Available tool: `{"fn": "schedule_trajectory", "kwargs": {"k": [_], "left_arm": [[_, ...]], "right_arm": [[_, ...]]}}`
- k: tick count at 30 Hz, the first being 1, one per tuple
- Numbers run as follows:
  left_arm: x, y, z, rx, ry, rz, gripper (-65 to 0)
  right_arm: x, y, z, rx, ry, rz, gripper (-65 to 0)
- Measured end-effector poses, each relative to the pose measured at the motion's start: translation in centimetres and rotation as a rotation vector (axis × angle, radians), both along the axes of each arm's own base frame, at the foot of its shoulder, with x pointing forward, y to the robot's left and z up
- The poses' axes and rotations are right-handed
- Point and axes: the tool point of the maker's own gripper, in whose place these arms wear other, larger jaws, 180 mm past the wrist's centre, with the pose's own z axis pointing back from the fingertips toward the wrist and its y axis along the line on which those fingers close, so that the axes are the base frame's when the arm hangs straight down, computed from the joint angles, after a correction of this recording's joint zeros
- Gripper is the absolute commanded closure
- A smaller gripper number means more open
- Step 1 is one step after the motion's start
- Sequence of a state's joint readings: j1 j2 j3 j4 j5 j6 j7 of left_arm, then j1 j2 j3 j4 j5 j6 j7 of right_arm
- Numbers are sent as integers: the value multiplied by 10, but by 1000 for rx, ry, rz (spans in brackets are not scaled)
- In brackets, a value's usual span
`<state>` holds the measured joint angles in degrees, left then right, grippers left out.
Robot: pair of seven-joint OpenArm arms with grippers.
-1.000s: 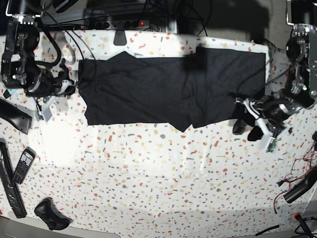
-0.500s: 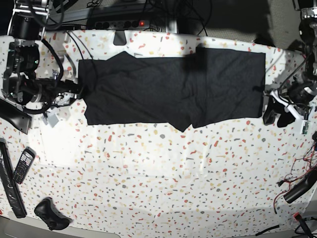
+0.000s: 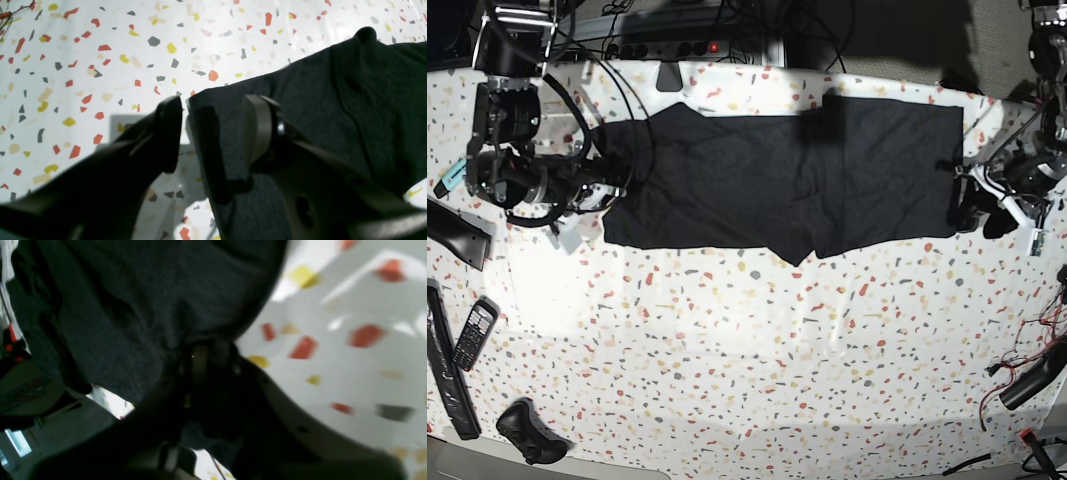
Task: Fold the T-shirt properly
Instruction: 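Grasp the strip end with the right gripper and lift it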
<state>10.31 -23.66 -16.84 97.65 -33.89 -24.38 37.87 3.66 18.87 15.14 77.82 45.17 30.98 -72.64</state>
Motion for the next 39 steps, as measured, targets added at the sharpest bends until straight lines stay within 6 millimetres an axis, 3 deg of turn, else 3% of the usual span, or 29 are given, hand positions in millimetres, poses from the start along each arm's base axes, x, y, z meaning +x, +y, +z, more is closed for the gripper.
{"fn": "schedule_trajectory", "kwargs": {"k": [6, 10, 16, 19, 28, 39], "left_arm": [[-10, 3, -10, 27, 31, 1, -279], [-21, 8, -21, 70, 59, 4, -279], [-33, 7, -30, 65, 87, 4, -279], [-36, 8, -33, 65, 98, 5, -279], [-36, 8, -33, 65, 99, 5, -279], [-40, 8, -37, 70, 121, 4, -279]], "right_arm": [[7, -7, 0, -57, -77, 46, 0], [8, -26, 3, -117, -82, 46, 0], [19, -77, 35, -218, -164, -21, 0], [25, -76, 53, -230, -219, -17, 0], [21, 16, 115, -76, -468, 118, 0], [-7, 159, 121, 212, -482, 294, 0]]}}
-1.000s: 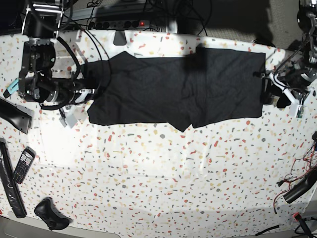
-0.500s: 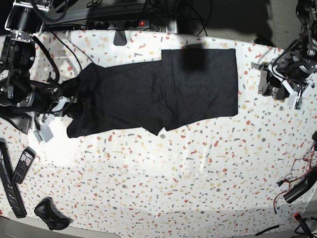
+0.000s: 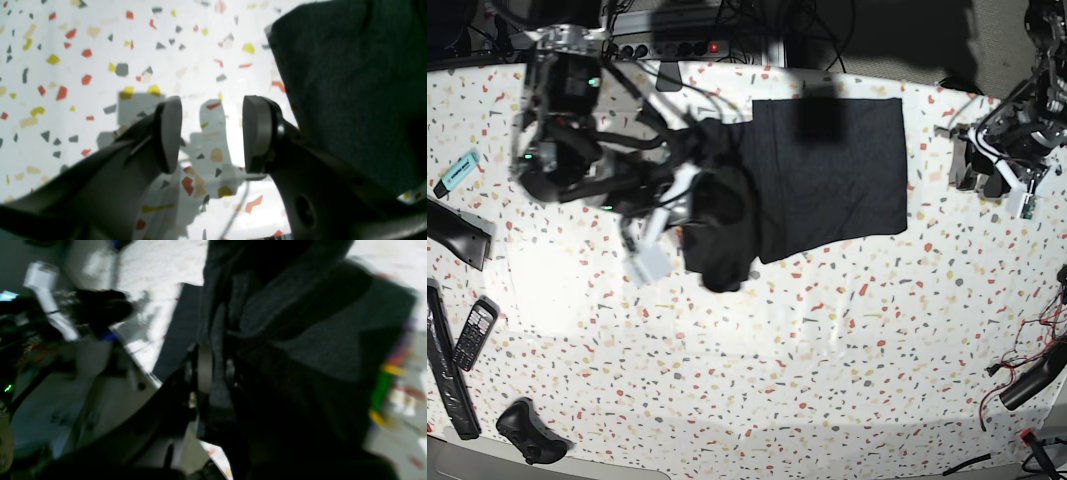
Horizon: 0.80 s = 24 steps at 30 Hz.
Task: Fold the T-shirt properly
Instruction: 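Grasp the strip end with the right gripper and lift it, then fold the lifted end over onto the rest with the right gripper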
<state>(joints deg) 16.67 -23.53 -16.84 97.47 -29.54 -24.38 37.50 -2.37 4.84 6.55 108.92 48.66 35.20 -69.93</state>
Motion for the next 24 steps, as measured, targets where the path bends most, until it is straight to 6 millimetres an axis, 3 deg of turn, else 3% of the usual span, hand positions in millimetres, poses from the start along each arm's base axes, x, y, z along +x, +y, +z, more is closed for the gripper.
{"fn": "schedule_trajectory", "kwargs": {"k": [5, 9, 18, 22, 24], "left_arm": [[-5, 0, -3, 0, 12, -1, -279], [-10, 0, -7, -1, 28, 0, -279], [-13, 0, -9, 2, 37, 0, -279], [-13, 0, -9, 1, 37, -1, -279], [-13, 0, -9, 1, 36, -1, -279]], "right_arm": [[-9, 51, -1, 7, 6, 67, 0], [-17, 86, 11, 68, -11, 120, 0], [-17, 126, 7, 76, -17, 122, 0], [-15, 139, 4, 107, -27, 123, -212], [-18, 149, 7, 131, -34, 145, -223]]}}
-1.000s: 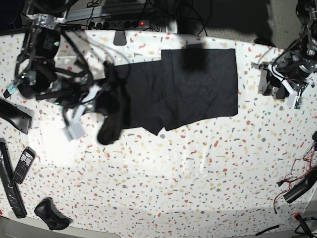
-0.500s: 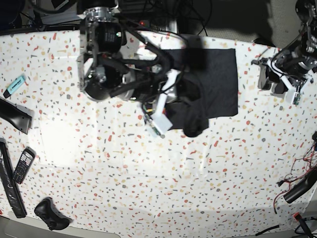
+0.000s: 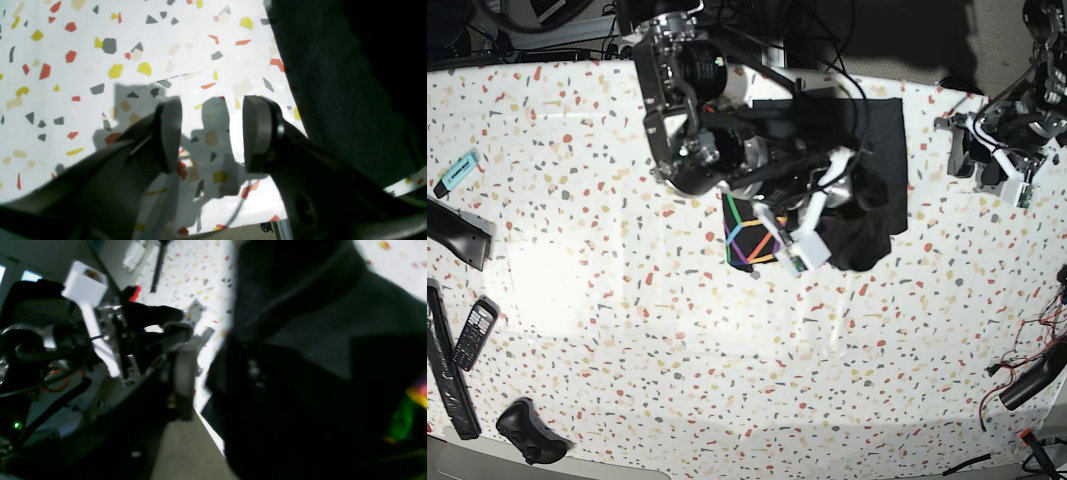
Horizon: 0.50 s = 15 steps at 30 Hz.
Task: Fold the T-shirt properly
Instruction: 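Fold the lifted end over onto the rest with the right gripper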
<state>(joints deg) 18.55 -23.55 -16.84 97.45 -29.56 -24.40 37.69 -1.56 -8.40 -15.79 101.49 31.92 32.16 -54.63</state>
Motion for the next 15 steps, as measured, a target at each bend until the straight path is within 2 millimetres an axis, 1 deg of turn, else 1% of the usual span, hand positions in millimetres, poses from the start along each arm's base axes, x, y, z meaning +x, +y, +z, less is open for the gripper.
{"fn": "schedule_trajectory", "kwargs": {"k": [5, 7, 10, 12, 15], "left_arm": [[0, 0, 0, 0, 0, 0, -279], [0, 0, 0, 0, 1, 0, -279], [1, -5, 3, -48, -6, 5, -279], [0, -18, 7, -111, -11, -35, -279], [-6, -47, 9, -230, -10, -86, -261]], "right_arm": [[-23, 22, 9, 63, 43, 113, -223], [-22, 25, 14, 71, 36, 132, -223], [-10, 19, 19, 49, 7, 124, -222], [8, 6, 13, -29, -27, 81, -208], [36, -23, 2, -140, -59, -22, -126]]}}
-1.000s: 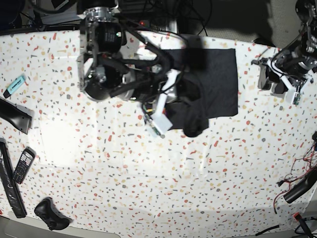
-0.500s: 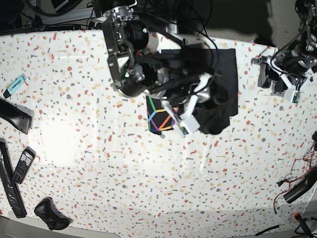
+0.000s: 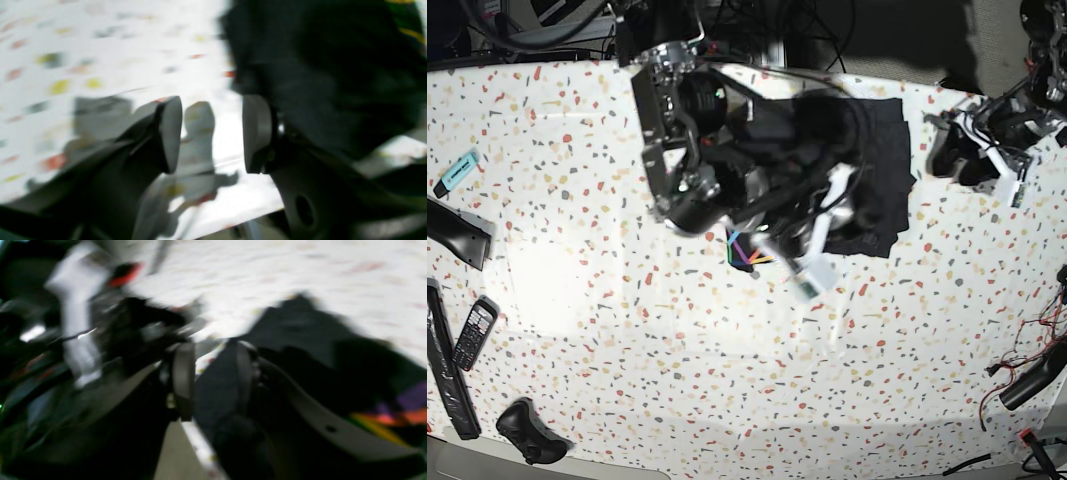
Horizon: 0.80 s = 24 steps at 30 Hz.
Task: Fold the T-shirt properly
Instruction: 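Fold the lifted end over onto the rest with the right gripper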
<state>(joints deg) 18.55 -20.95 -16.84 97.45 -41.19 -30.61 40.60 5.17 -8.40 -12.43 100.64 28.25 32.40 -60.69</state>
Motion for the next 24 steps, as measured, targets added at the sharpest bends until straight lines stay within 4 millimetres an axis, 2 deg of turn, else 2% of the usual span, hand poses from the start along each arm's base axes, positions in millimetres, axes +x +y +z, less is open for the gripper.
{"fn": "schedule_trajectory", "kwargs": {"k": [4, 7, 10, 12, 15, 18, 21, 24], "left_arm": [[-10, -37, -3, -126, 24, -36, -259], [-20, -49, -13, -140, 87, -48, -260], [-35, -55, -22, -157, 132, -45, -260], [-49, -57, -29, -166, 166, -38, -260], [-63, -57, -35, -159, 195, -51, -260], [-65, -58, -36, -161, 196, -47, -260], [-65, -62, -36, -175, 195, -42, -259], [-57, -62, -39, -152, 153, -12, -259]], "right_arm": [[26, -35, -2, -47, -43, -97, -12], [38, -76, -22, -168, -69, -168, 0], [47, -100, -35, -241, -94, -205, 0], [52, -105, -42, -249, -102, -221, 0], [52, -109, -66, -282, -47, -219, 0], [59, -112, -83, -302, 7, -218, 0], [66, -115, -93, -315, 36, -219, 0], [57, -116, -102, -362, 49, -168, 0]]}}
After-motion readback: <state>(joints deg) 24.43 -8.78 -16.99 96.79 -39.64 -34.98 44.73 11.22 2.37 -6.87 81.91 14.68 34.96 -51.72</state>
